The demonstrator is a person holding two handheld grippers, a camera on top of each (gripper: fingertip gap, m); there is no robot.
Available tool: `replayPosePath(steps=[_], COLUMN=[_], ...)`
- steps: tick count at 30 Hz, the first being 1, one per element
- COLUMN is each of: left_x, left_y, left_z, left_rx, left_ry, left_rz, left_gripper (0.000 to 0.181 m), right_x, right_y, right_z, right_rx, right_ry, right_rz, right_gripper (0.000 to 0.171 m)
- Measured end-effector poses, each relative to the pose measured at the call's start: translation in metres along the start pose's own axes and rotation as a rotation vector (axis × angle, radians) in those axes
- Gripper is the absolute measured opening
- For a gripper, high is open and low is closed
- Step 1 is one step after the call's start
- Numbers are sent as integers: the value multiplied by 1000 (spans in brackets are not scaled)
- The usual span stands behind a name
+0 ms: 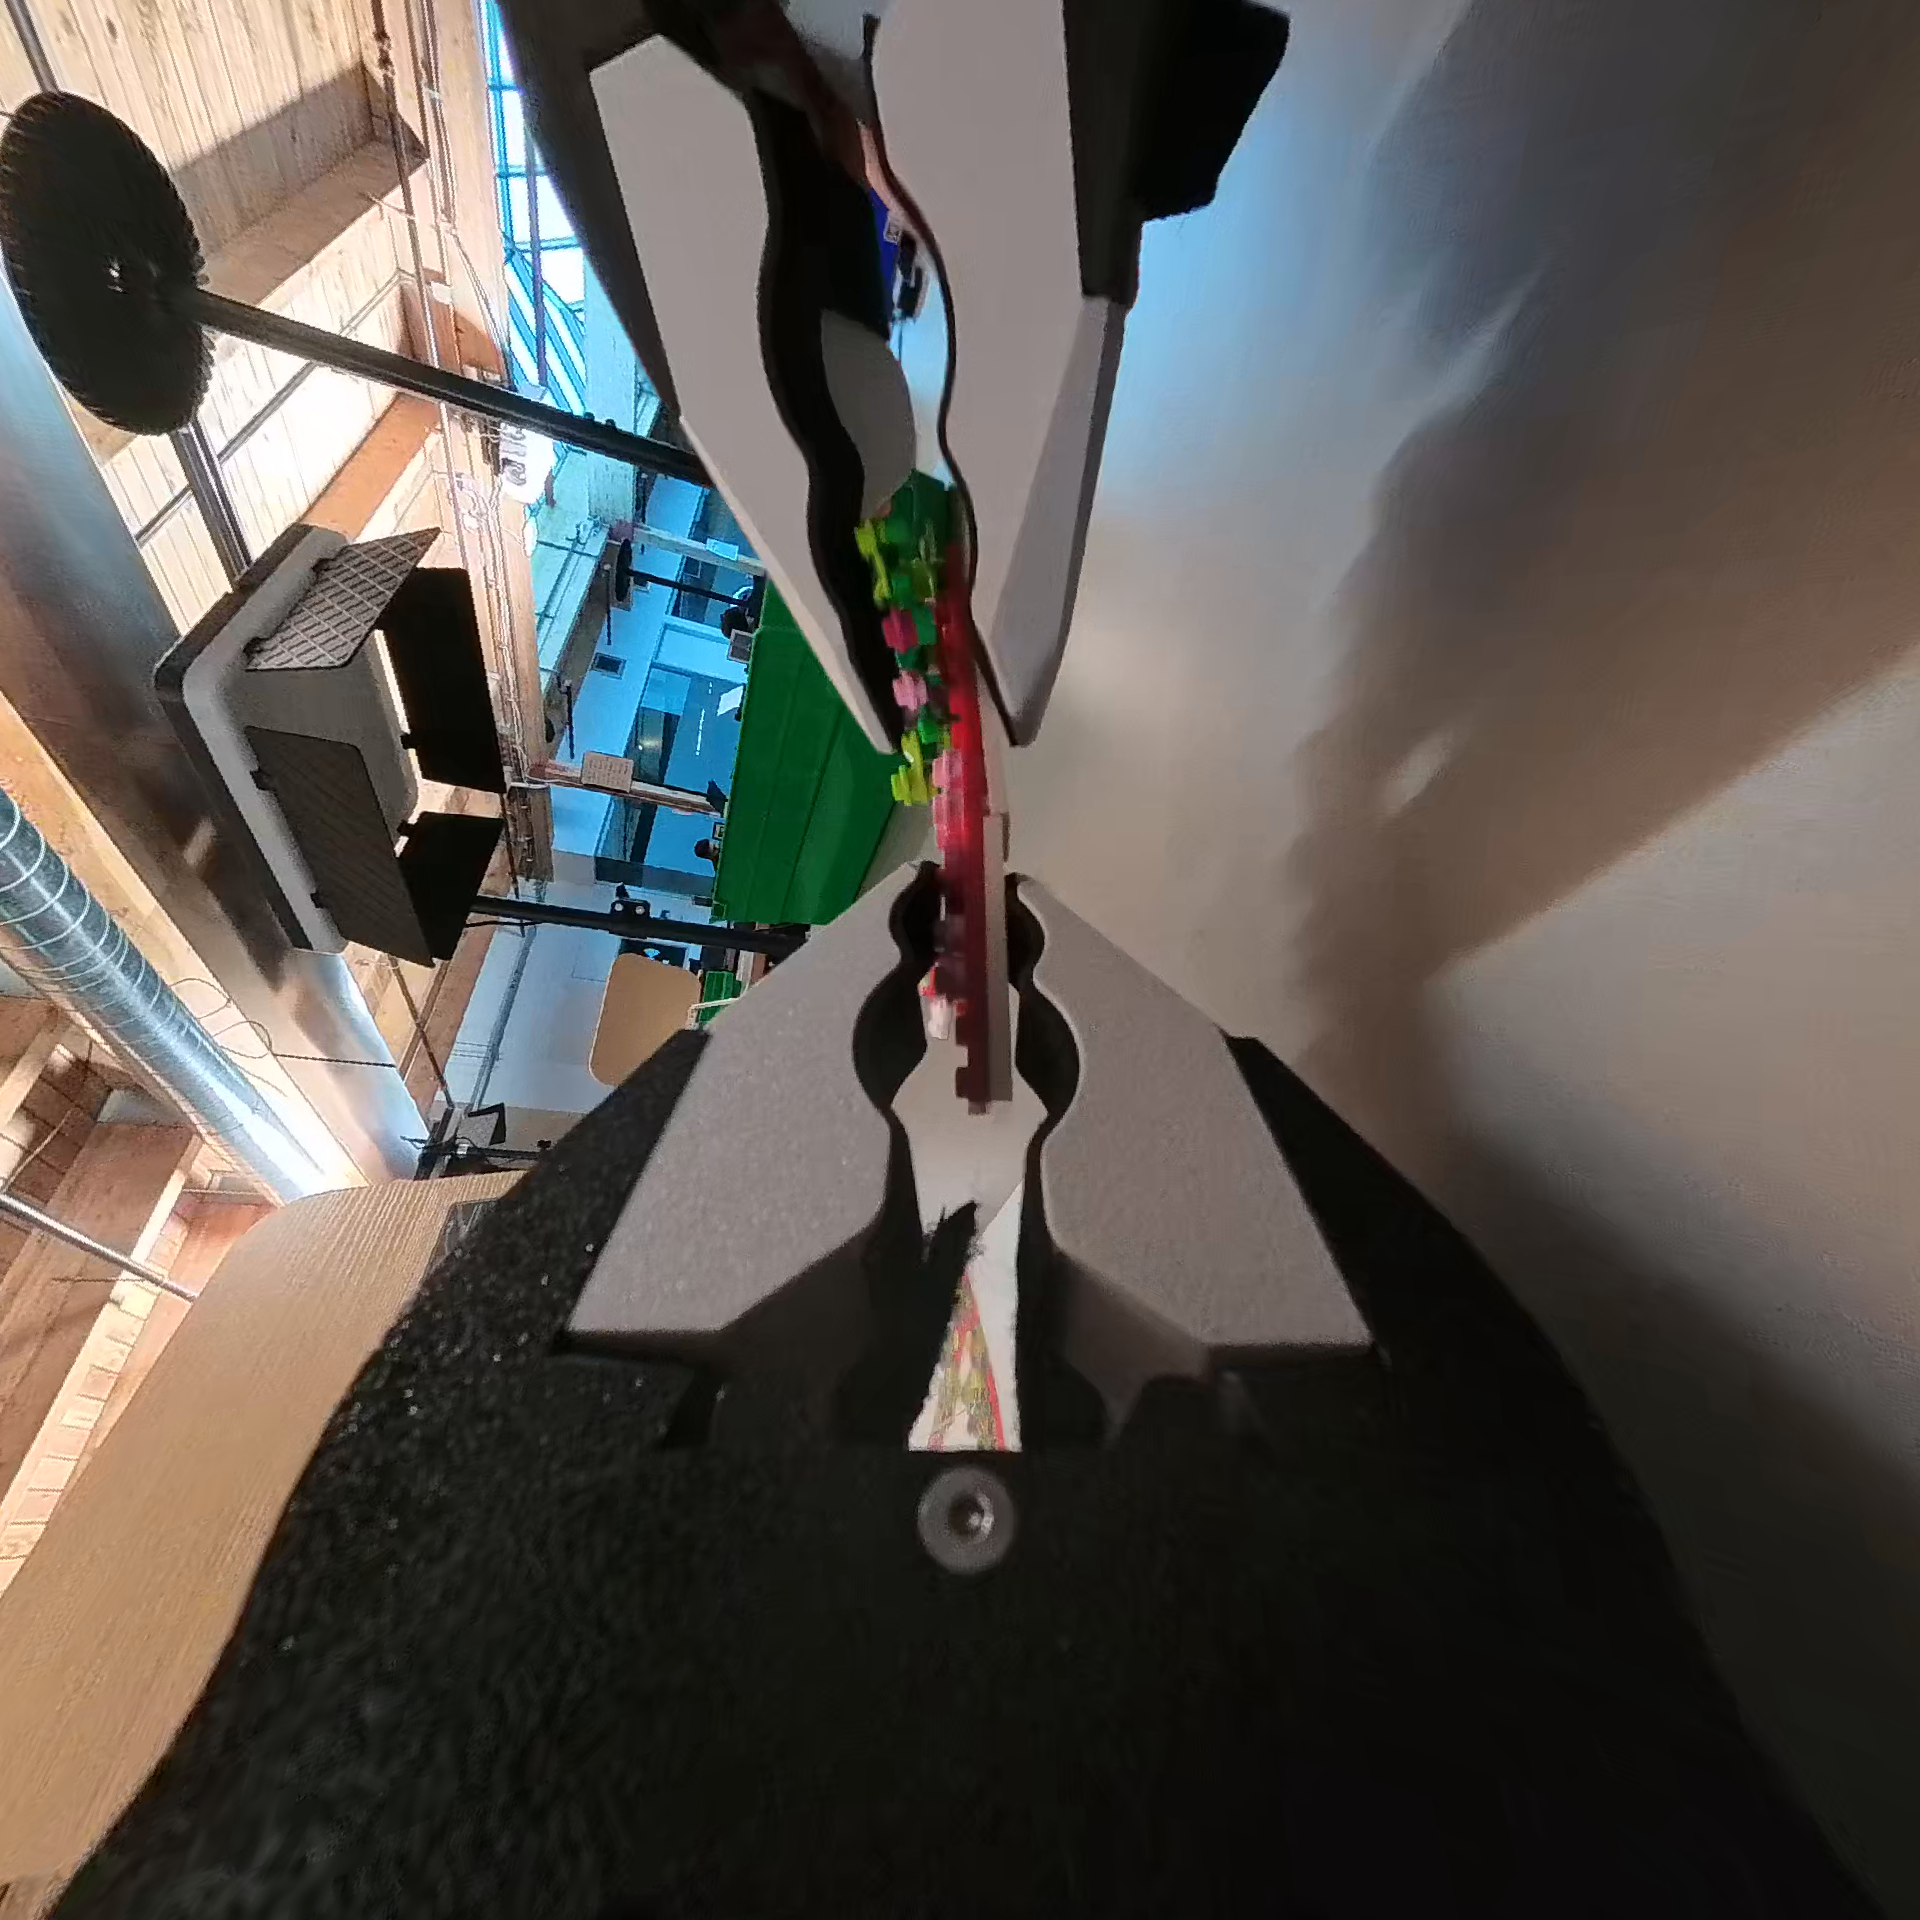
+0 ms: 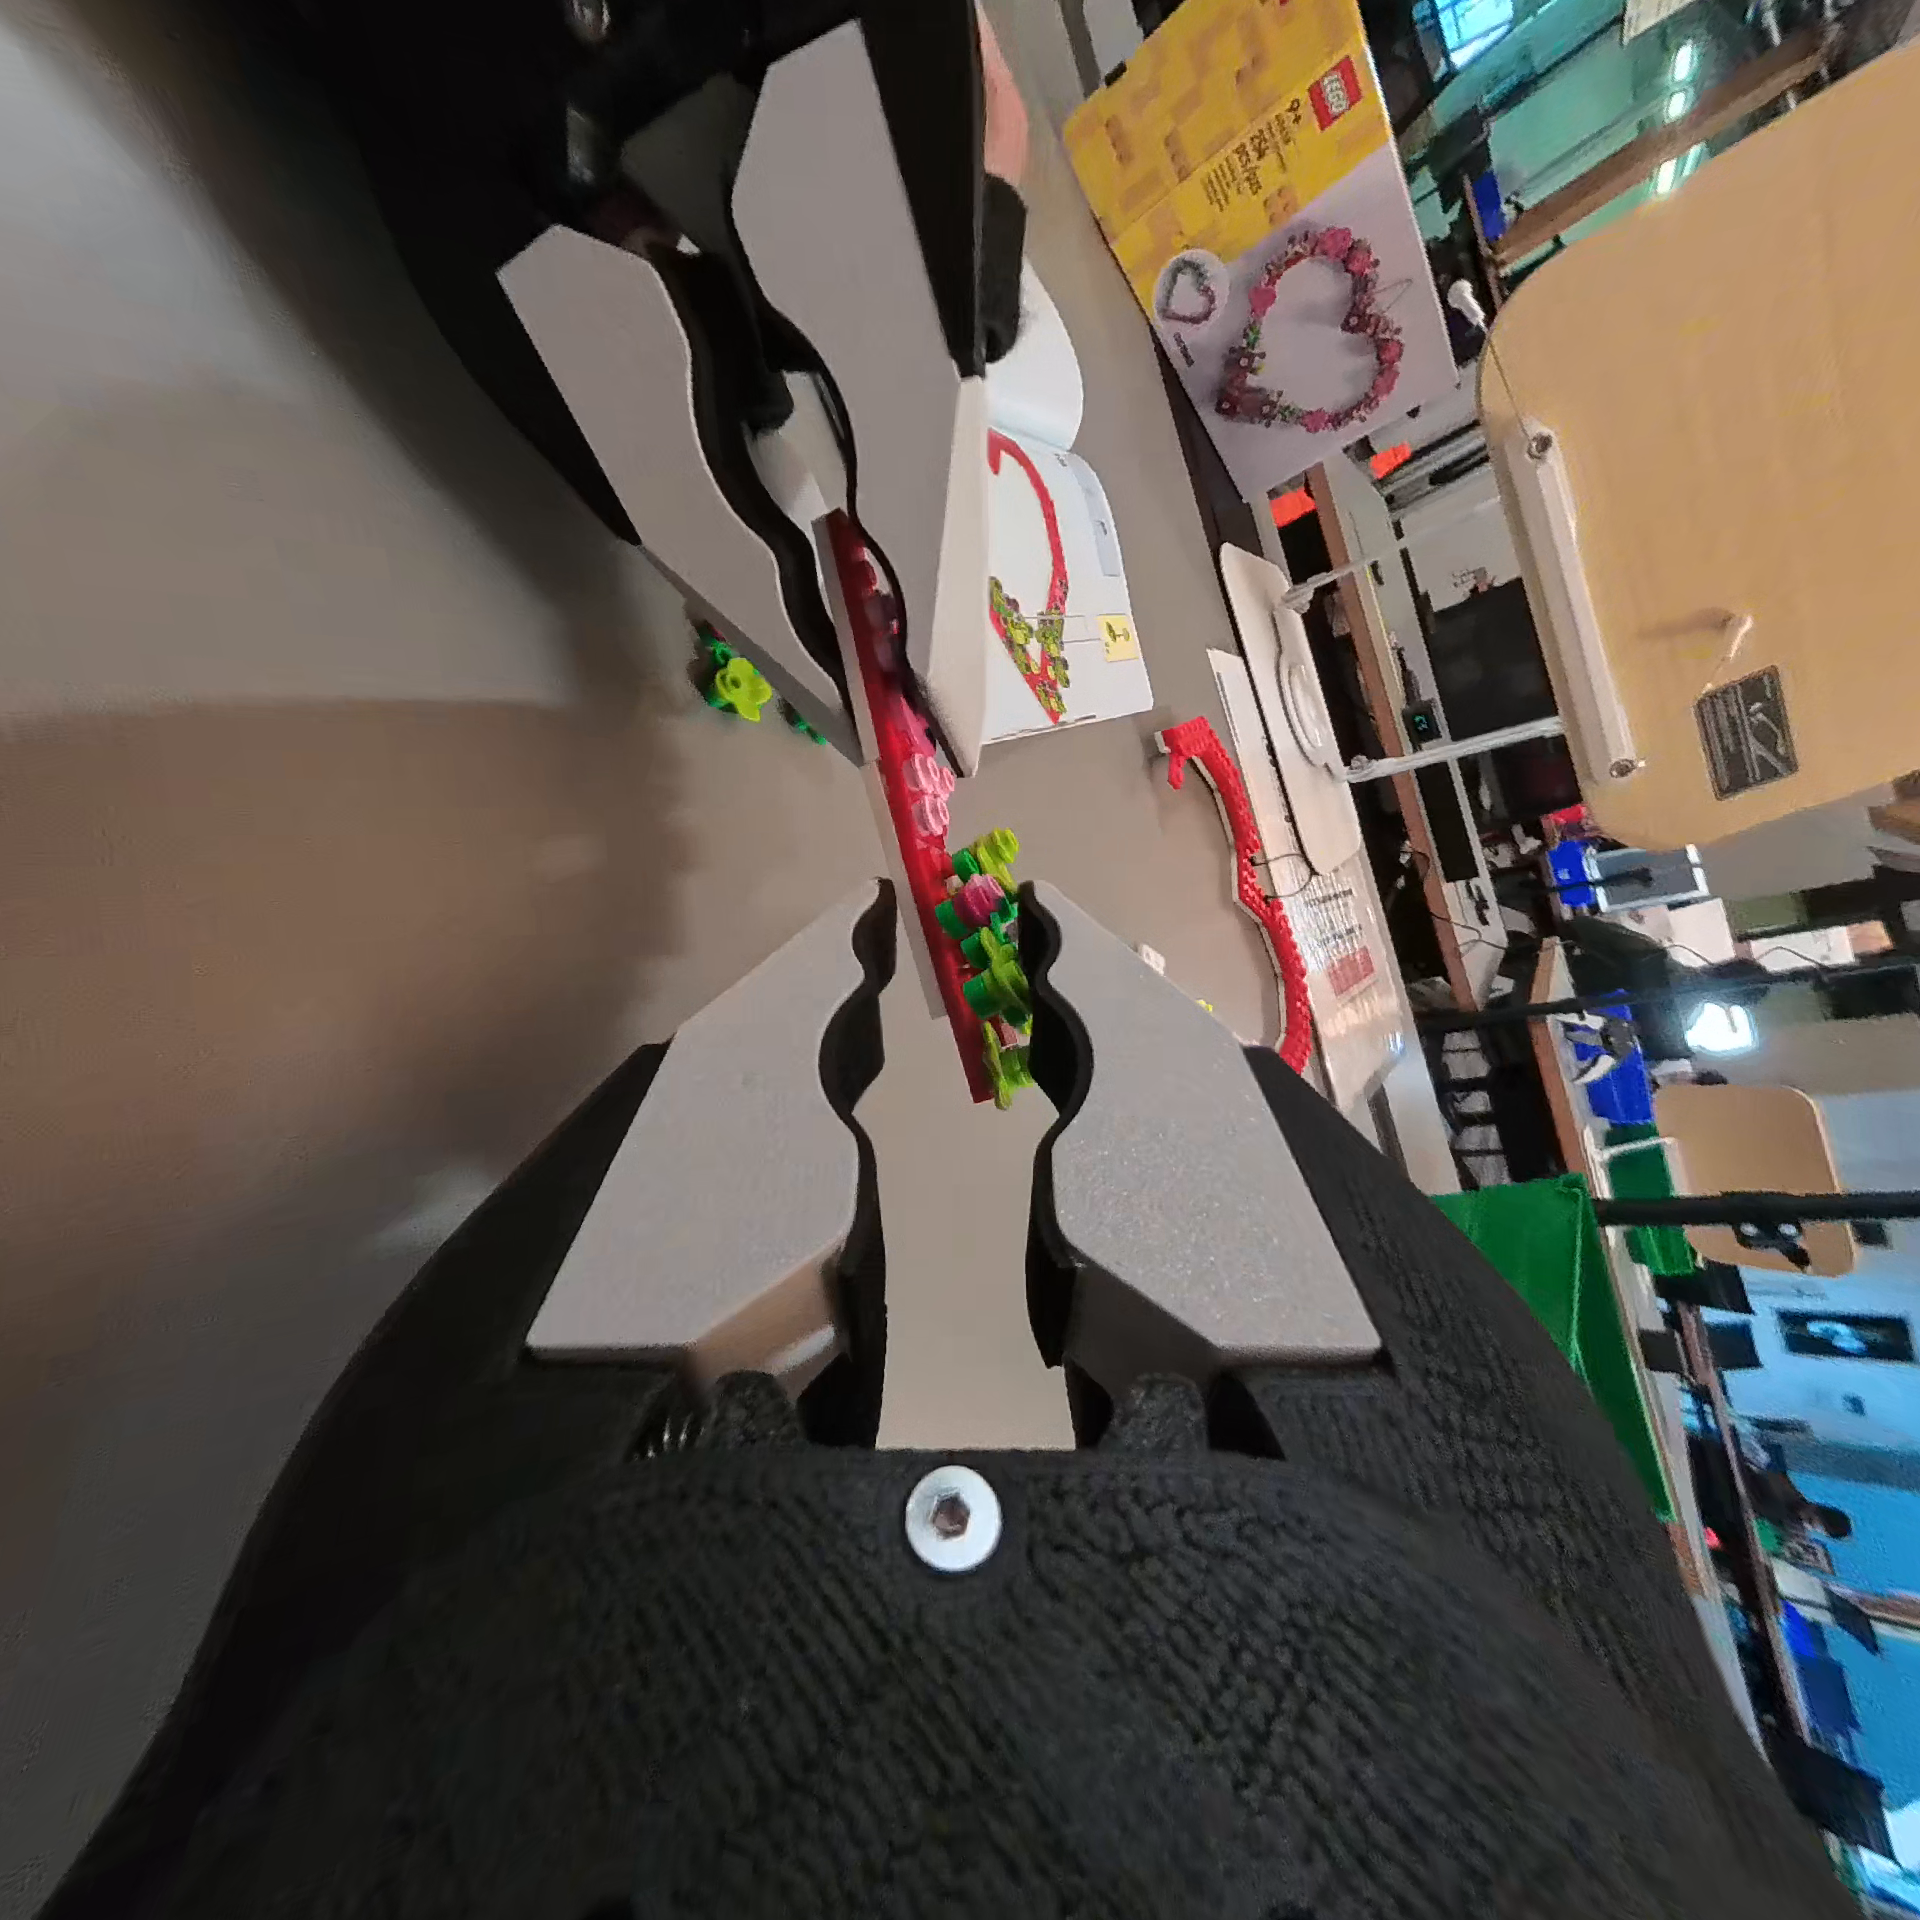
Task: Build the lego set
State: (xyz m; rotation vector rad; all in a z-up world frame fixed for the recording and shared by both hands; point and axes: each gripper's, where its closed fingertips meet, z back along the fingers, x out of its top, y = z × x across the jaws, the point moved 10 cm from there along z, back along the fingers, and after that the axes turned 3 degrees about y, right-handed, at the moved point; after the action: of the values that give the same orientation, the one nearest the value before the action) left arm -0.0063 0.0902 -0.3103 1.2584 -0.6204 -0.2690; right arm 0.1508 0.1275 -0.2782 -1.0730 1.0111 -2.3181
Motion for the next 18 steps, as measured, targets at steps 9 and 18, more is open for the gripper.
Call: replayPosePath(steps=[9, 18], left_x=[-6, -5], left_y=[-1, -2], left_z=[-3, -4], left_rx=[-38, -41], left_ry=[27, 34], left_rz=[20, 12], left_gripper=[8, 8], right_x=[-2, -2], right_y=[-2, -15], right_z=[10, 9], right_rx=[8, 11], right_ry=[-12, -68], right_rz=[39, -290], right_gripper=[10, 6])
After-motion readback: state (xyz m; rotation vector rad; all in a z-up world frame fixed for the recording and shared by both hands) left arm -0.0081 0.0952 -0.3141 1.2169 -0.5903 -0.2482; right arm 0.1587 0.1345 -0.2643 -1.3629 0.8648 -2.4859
